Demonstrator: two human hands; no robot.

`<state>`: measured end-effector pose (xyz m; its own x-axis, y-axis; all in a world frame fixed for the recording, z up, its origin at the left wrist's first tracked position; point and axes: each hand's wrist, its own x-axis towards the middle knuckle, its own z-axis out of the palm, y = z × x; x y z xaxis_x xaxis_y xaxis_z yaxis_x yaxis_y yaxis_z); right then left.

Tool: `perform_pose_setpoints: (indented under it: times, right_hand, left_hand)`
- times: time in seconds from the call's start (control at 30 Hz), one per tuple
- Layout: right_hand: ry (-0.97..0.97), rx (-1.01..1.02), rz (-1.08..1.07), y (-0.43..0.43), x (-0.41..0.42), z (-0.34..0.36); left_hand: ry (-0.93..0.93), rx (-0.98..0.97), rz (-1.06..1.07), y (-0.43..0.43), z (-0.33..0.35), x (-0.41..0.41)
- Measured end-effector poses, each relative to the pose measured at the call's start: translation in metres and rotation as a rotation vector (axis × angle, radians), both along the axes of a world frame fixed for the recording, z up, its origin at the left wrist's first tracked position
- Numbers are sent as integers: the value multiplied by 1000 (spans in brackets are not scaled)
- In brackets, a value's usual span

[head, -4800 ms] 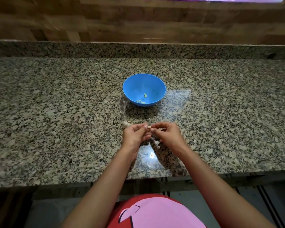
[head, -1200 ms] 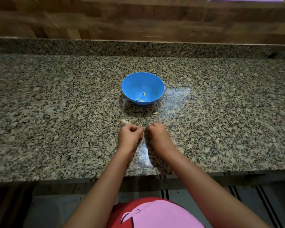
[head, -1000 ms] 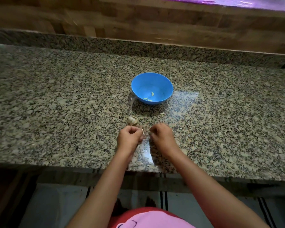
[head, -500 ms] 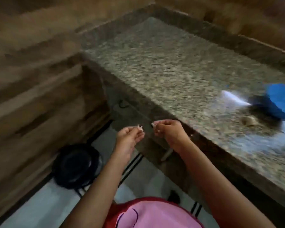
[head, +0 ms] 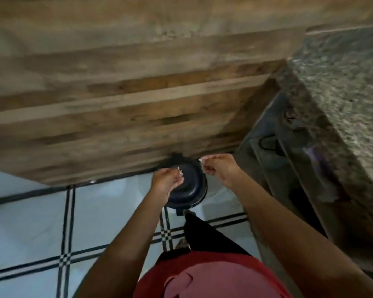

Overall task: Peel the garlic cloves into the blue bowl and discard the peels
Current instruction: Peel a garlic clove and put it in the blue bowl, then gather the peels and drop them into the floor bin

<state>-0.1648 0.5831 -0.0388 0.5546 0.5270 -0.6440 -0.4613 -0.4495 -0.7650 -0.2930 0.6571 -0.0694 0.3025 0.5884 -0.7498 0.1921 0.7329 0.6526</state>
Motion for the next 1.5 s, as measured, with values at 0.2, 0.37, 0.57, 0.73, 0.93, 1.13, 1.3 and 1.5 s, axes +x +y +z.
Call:
perform_pose_setpoints:
  times: [0.2,0.37,0.57,0.73,0.93,1.13,1.3,1.5]
  right_hand:
    - [13,-312,101,43,9,-76]
    - [-38,-385,136,56,19,-126]
    - [-130,-372,-30,69,17,-141]
    - [-2,-194,-173,60,17,-117]
    - [59,64,-388,23,17,-50]
    - [0,308,-746,-85,46,34]
    - [-128,441,-1041,-211,71,86]
    - [-273,555,-1308,-381,83,113]
  left_hand:
    - [131,-78,-49,24,-50,6]
    - [163,-126,3,42,-86,22]
    - [265,-33,-61,61,-101,31]
    - [223,-19,-117,65,-84,28]
    - [92,29,-197,34,-34,50]
    - [-159,105,-372,-50,41,117]
    - [-335,105,-585,-156,92,170]
    - [-524,87,-907,-331,140,218]
